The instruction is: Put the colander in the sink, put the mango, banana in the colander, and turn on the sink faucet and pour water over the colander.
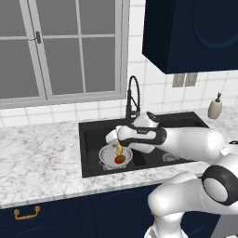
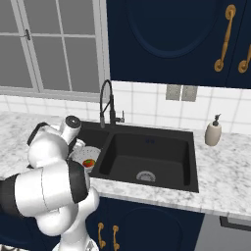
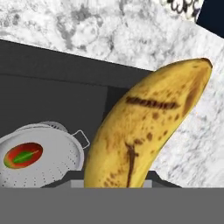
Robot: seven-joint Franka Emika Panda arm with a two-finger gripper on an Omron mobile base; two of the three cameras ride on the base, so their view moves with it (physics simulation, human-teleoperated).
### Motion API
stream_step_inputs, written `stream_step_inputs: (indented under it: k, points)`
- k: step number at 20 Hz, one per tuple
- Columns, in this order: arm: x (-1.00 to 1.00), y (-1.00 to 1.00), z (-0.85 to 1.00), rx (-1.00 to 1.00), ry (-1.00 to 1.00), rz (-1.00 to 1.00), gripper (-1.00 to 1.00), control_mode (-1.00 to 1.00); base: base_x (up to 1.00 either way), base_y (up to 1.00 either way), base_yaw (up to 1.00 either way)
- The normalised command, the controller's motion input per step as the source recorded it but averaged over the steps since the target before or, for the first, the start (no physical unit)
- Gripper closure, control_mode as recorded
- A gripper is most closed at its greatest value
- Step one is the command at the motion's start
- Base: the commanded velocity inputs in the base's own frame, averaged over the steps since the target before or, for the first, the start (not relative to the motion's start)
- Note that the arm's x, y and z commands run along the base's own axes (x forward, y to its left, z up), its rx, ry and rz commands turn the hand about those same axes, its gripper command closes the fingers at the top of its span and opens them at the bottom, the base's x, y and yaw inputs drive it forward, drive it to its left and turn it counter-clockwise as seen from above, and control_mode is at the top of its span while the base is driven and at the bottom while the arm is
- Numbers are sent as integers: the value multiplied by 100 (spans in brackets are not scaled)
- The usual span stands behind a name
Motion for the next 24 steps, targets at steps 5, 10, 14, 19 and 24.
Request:
stream_step_inputs:
  k: [5,10,14,19,24]
  points:
    - [26,3,-9,-45,2,7,100,-100,0,0,0]
    - [39,5,-2,-54,4,0,100,-100,0,0,0]
    - [52,-11,0,-28,5,0,100,-100,0,0,0]
    - [33,-35,-24,-8,0,0,100,-100,0,0,0]
    - [19,-11,-51,-5,-1,-1,100,-100,0,0,0]
